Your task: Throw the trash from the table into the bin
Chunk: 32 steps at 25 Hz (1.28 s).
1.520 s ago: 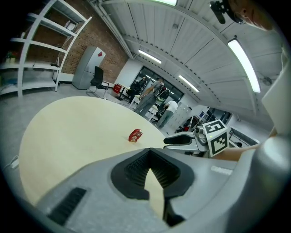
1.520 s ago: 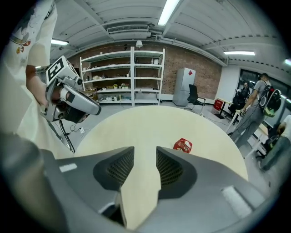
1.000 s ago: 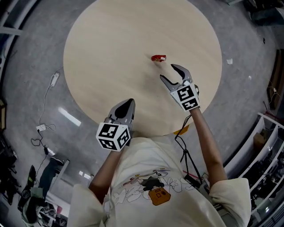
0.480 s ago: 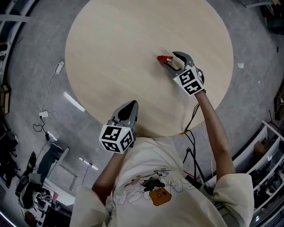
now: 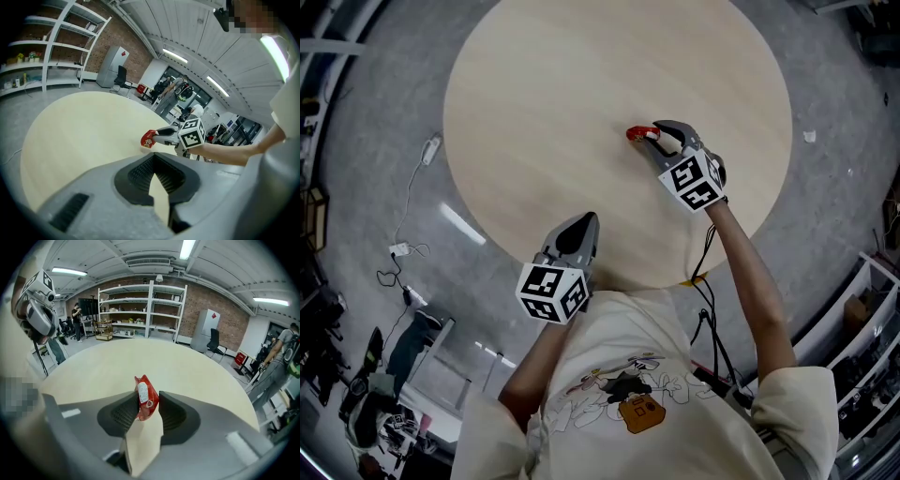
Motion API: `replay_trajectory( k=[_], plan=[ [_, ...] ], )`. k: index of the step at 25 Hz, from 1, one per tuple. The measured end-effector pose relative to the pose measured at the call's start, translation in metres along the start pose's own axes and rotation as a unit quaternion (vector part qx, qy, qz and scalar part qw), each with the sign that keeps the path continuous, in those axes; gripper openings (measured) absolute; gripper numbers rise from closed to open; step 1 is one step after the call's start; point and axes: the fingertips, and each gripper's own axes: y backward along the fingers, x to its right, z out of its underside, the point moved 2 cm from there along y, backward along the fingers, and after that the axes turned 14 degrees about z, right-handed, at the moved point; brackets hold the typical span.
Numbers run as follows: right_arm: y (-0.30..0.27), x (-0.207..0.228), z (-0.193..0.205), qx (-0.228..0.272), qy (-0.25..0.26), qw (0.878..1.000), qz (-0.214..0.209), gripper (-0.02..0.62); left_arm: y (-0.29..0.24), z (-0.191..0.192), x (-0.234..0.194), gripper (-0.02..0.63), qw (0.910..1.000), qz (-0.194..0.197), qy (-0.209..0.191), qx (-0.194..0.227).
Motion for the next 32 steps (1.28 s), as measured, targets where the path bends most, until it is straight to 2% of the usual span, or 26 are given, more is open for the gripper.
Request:
replay_trajectory(
  k=[9,15,18,25,32],
  plan=[
    [0.045,-0.04,-0.039,0.008,-0.044,0.998,0.036,0.13,0.042,-0.007,-0.015,0.003,0.9984,0.045,-0.032,0.006],
    [0.083,-0.117,-0.071,0.017,-0.104,0.993,0.045,0.13,0.111,0.004,-0.036,0.003,0.9968,0.059,-0.054,0.001],
    [0.093,-0.132,-0.079,0.017,-0.123,0.991,0.056,0.13,0.119,-0.002,-0.044,0.003,0.9952,0.075,-0.062,-0.003],
    [0.119,-0.174,-0.089,0.018,-0.164,0.983,0.084,0.13,0.128,0.002,-0.039,0.003,0.9873,0.13,-0.086,-0.032],
    [0.163,-0.218,-0.071,0.011,-0.205,0.971,0.125,0.13,0.139,0.024,-0.015,0.003,0.9742,0.187,-0.111,-0.061]
  ],
)
